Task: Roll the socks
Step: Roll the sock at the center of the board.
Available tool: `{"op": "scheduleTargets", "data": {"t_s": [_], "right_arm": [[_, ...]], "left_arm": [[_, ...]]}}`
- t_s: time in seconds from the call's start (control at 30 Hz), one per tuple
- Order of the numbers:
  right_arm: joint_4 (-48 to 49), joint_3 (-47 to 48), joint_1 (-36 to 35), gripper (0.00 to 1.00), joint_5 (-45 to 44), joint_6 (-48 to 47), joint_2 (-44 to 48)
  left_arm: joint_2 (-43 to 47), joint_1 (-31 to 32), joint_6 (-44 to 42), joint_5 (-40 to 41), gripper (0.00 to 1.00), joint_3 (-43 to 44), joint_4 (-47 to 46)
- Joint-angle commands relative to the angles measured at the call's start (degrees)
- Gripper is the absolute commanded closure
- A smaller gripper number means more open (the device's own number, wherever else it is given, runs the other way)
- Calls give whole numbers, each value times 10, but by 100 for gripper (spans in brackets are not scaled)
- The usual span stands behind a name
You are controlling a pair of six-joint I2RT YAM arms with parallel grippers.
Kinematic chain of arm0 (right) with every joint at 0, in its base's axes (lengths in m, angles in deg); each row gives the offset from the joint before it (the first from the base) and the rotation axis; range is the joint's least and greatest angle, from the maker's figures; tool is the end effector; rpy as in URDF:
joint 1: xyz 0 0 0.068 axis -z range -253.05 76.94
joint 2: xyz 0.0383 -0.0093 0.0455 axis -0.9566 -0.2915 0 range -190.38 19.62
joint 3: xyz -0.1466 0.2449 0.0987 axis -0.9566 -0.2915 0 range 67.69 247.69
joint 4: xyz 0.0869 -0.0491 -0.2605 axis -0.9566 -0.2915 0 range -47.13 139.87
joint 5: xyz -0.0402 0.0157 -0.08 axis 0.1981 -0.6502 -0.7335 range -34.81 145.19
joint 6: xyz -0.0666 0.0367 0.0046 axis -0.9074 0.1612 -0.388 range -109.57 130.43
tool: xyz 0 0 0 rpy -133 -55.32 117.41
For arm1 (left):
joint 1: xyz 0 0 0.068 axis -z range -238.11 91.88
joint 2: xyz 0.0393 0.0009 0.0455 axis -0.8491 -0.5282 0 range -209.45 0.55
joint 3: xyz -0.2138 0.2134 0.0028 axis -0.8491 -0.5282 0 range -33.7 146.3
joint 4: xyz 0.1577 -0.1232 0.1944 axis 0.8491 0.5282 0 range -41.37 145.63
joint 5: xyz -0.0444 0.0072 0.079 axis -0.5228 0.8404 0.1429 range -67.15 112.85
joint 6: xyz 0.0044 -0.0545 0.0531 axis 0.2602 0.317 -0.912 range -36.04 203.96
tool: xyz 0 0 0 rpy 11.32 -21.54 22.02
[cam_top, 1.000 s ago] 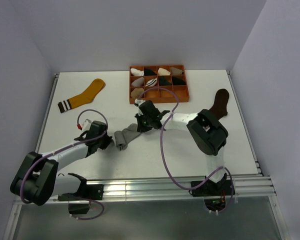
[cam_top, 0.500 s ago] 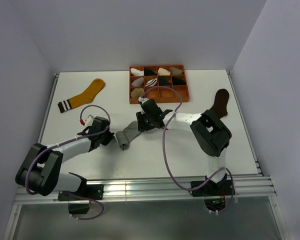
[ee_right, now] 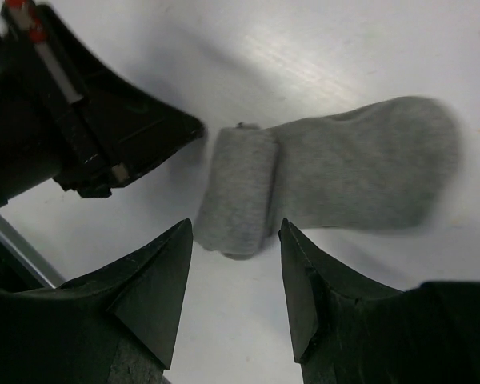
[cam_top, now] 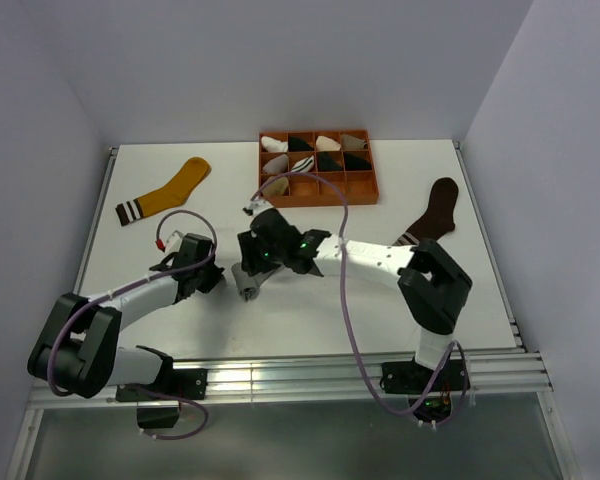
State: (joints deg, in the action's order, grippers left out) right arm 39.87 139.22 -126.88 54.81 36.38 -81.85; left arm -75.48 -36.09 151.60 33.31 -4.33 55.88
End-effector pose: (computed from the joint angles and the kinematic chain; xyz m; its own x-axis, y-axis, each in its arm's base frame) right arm 0.2619 0.3575 0.2332 -0.6927 -0.2058 -0.6913 -0.5573 0.7612 0.3318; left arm 0.2404 -0.0846 0.1373 -0.5344 -0.7649 -0.3596 -0.5902 0.6423 -0.4890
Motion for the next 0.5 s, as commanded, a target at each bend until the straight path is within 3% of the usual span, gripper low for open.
{"op": "scheduleTargets", "data": {"t_s": [0.0, 0.47], "right_arm": [[-26, 41, -43, 44, -50, 23, -40], [-45, 96, -86, 45, -119, -4, -130]], "left_arm": [[23, -14, -25, 10, 100, -3, 54], [56, -34, -44, -18, 98, -18, 40]]}}
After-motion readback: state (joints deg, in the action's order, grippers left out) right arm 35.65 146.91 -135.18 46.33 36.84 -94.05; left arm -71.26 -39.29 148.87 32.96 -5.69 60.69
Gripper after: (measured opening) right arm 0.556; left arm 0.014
